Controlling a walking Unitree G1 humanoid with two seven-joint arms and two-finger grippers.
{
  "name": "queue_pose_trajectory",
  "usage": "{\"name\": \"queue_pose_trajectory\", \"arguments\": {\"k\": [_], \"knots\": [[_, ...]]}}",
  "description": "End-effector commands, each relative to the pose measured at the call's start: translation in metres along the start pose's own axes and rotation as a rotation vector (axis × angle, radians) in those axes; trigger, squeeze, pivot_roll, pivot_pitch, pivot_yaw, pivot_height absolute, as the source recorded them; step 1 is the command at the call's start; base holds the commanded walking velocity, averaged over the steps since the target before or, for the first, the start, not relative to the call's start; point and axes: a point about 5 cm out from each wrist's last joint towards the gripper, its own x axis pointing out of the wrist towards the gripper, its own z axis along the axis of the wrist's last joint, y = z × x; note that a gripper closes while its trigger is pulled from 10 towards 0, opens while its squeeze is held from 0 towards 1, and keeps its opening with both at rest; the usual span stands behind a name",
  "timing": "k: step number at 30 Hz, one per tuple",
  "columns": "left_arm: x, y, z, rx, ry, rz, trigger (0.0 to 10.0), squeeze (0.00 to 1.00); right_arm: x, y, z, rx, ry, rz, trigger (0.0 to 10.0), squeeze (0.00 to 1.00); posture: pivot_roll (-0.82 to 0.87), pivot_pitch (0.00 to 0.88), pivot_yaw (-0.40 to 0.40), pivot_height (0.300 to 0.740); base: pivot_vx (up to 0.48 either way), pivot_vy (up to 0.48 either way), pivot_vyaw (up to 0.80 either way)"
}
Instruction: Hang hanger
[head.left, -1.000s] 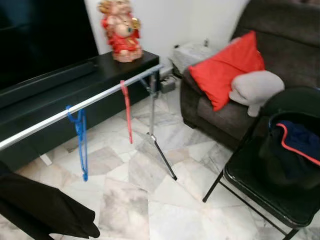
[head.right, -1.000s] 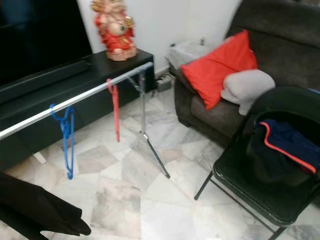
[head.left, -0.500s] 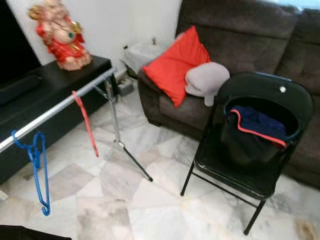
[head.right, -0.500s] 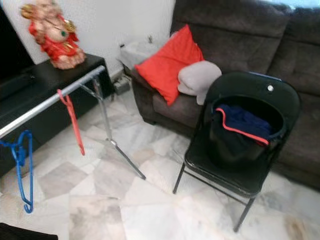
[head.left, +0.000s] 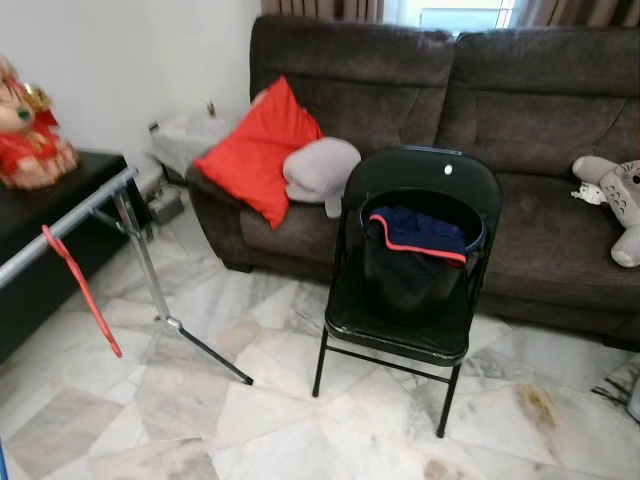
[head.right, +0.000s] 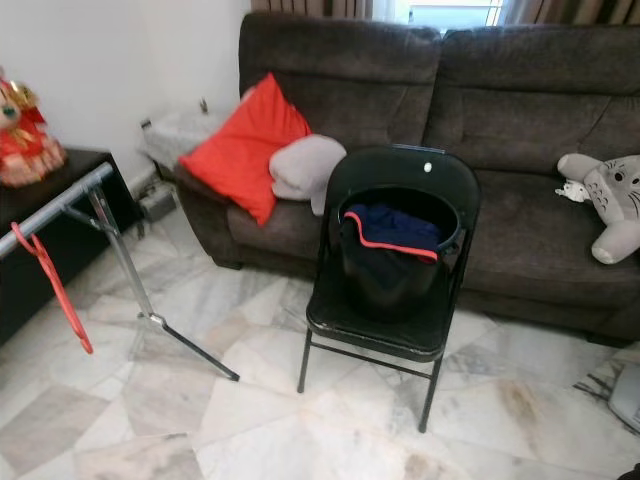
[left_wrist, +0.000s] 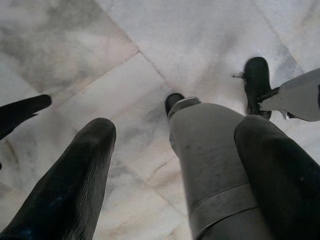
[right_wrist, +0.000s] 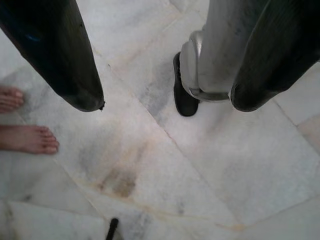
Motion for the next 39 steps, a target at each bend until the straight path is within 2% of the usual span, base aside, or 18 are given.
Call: {"name": "queue_pose_trajectory", "arguments": {"k": [1, 6, 13, 16, 28, 33, 36, 39], "knots": [[-0.002, 0.004, -0.010, -0.003, 0.039, 0.010, 10.0, 0.00, 0.000, -0.003, 0.002, 0.010, -0.013, -0.003, 10.0, 0.00, 0.01, 0.025, 0.073, 0.740, 0.000, 0.000, 0.00], [-0.002, 0.004, -0.010, -0.006, 0.040, 0.008, 10.0, 0.00, 0.000, -0.006, 0.000, 0.013, -0.012, -0.006, 10.0, 0.00, 0.01, 0.025, 0.073, 0.740, 0.000, 0.000, 0.00], [-0.002, 0.004, -0.010, -0.010, 0.040, 0.005, 10.0, 0.00, -0.001, 0.003, -0.003, 0.017, -0.005, 0.001, 10.0, 0.00, 0.01, 0.028, 0.073, 0.740, 0.184, 0.000, 0.00], [-0.002, 0.004, -0.010, -0.012, 0.039, 0.005, 10.0, 0.00, -0.001, 0.007, -0.003, 0.020, -0.002, 0.007, 10.0, 0.00, 0.01, 0.029, 0.069, 0.740, 0.275, 0.000, -0.70], [-0.002, 0.003, -0.010, -0.015, 0.039, 0.002, 10.0, 0.00, 0.001, -0.004, 0.004, 0.015, -0.014, -0.004, 10.0, 0.00, 0.01, 0.029, 0.069, 0.740, 0.286, 0.000, -0.78], [-0.002, 0.003, -0.010, -0.015, 0.038, 0.004, 10.0, 0.00, 0.002, 0.001, 0.009, 0.012, -0.032, -0.003, 10.0, 0.00, 0.01, 0.021, 0.070, 0.740, 0.292, 0.000, 0.00], [-0.002, 0.003, -0.008, -0.038, 0.006, 0.011, 10.0, 0.00, 0.002, 0.004, 0.011, 0.011, -0.036, 0.000, 10.0, 0.00, 0.01, 0.014, 0.069, 0.740, 0.172, 0.000, 0.00], [-0.002, 0.004, -0.002, -0.080, -0.069, 0.026, 10.0, 0.00, 0.002, 0.009, 0.013, 0.005, -0.044, 0.006, 10.0, 0.00, 0.00, 0.008, 0.067, 0.740, 0.000, 0.000, 0.00]]}}
